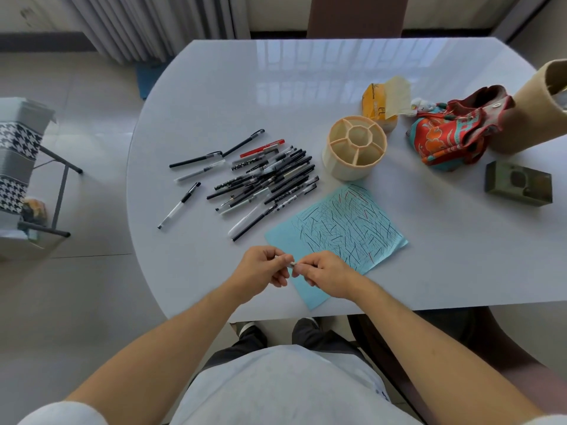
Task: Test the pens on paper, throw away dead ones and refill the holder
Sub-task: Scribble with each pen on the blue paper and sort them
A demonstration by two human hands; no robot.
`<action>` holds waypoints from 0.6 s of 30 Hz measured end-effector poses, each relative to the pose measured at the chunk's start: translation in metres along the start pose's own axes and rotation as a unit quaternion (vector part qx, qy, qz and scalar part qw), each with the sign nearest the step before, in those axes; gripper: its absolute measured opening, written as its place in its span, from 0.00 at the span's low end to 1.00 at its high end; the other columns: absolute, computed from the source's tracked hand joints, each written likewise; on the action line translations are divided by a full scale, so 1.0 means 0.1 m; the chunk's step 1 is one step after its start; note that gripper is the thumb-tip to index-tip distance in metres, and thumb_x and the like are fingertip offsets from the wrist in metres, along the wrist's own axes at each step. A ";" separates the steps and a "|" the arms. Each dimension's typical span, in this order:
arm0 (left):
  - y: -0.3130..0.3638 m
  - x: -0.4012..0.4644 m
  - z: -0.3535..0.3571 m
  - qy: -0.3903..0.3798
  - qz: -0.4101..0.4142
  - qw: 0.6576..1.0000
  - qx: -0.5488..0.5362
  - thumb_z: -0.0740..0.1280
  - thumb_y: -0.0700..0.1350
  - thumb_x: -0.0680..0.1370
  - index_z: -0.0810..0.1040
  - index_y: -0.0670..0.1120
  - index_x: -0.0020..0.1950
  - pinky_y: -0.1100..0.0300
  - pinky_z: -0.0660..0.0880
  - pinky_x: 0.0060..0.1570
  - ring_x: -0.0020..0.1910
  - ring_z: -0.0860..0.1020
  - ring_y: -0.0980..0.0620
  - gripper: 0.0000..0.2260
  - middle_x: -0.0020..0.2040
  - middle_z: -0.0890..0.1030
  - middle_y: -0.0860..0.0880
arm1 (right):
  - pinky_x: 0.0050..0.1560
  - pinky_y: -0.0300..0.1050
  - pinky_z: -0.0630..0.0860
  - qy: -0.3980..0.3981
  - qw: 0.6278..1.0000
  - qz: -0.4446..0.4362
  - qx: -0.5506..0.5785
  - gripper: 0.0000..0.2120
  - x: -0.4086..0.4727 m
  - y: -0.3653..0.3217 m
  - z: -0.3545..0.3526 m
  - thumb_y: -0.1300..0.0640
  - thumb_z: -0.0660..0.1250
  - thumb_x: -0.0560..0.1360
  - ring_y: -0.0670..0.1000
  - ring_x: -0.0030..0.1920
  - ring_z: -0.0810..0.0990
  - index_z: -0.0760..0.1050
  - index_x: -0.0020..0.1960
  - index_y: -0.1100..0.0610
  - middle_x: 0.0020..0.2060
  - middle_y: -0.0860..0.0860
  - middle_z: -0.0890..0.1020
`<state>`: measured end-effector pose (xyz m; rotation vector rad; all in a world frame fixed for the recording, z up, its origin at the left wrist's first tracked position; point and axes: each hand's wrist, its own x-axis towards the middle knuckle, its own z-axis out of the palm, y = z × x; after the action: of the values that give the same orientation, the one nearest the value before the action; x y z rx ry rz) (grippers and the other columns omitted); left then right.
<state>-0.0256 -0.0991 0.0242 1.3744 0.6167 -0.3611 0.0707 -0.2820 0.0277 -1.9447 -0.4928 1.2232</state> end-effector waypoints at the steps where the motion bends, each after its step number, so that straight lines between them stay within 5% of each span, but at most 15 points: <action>1: 0.00 -0.01 0.03 0.004 0.001 1.000 -0.005 0.71 0.44 0.79 0.82 0.36 0.47 0.57 0.78 0.32 0.31 0.81 0.45 0.11 0.36 0.83 0.39 | 0.38 0.44 0.71 -0.012 1.000 0.004 0.004 0.12 0.00 -0.01 -0.03 0.52 0.66 0.82 0.47 0.32 0.72 0.85 0.43 0.50 0.28 0.45 0.76; 5: 0.01 -0.03 0.02 0.039 0.018 0.999 -0.027 0.69 0.43 0.79 0.82 0.38 0.45 0.59 0.76 0.28 0.27 0.79 0.47 0.08 0.33 0.81 0.41 | 0.28 0.37 0.67 -0.068 0.995 0.037 0.057 0.13 -0.04 0.04 -0.23 0.51 0.66 0.82 0.45 0.28 0.70 0.85 0.45 0.55 0.28 0.46 0.76; 9: 0.02 -0.07 -0.70 0.170 0.031 0.984 -0.047 0.68 0.43 0.81 0.84 0.44 0.42 0.59 0.75 0.29 0.26 0.76 0.50 0.10 0.31 0.80 0.44 | 0.26 0.38 0.62 0.005 0.988 0.080 0.130 0.10 -0.29 0.42 -0.71 0.53 0.65 0.83 0.46 0.27 0.66 0.85 0.54 0.53 0.34 0.53 0.79; 12: -0.06 -0.06 -0.88 0.145 0.011 0.988 0.061 0.68 0.46 0.80 0.83 0.49 0.42 0.58 0.75 0.33 0.30 0.77 0.49 0.08 0.33 0.80 0.46 | 0.26 0.40 0.66 0.070 0.980 0.079 0.169 0.16 -0.25 0.40 -0.73 0.63 0.61 0.84 0.47 0.28 0.68 0.78 0.63 0.46 0.44 0.55 0.85; 15: -0.19 0.06 -0.61 0.097 -0.001 0.973 0.211 0.66 0.50 0.80 0.82 0.59 0.51 0.60 0.75 0.35 0.33 0.78 0.54 0.06 0.35 0.82 0.52 | 0.28 0.42 0.71 0.118 0.970 0.042 0.210 0.13 -0.01 0.16 -0.49 0.68 0.58 0.82 0.49 0.30 0.75 0.77 0.58 0.55 0.50 0.59 0.84; 18: -0.27 0.15 -0.32 0.043 0.002 0.920 0.390 0.61 0.54 0.79 0.69 0.69 0.68 0.60 0.73 0.38 0.40 0.80 0.57 0.18 0.39 0.81 0.60 | 0.34 0.45 0.79 0.092 0.907 0.032 0.411 0.15 0.17 0.00 -0.35 0.69 0.54 0.82 0.54 0.36 0.83 0.78 0.58 0.62 0.49 0.61 0.84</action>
<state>-0.0355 -0.0706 -0.0085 2.1651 0.5617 -0.5828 0.1098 -0.2847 0.0267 -1.3193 0.1840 1.0310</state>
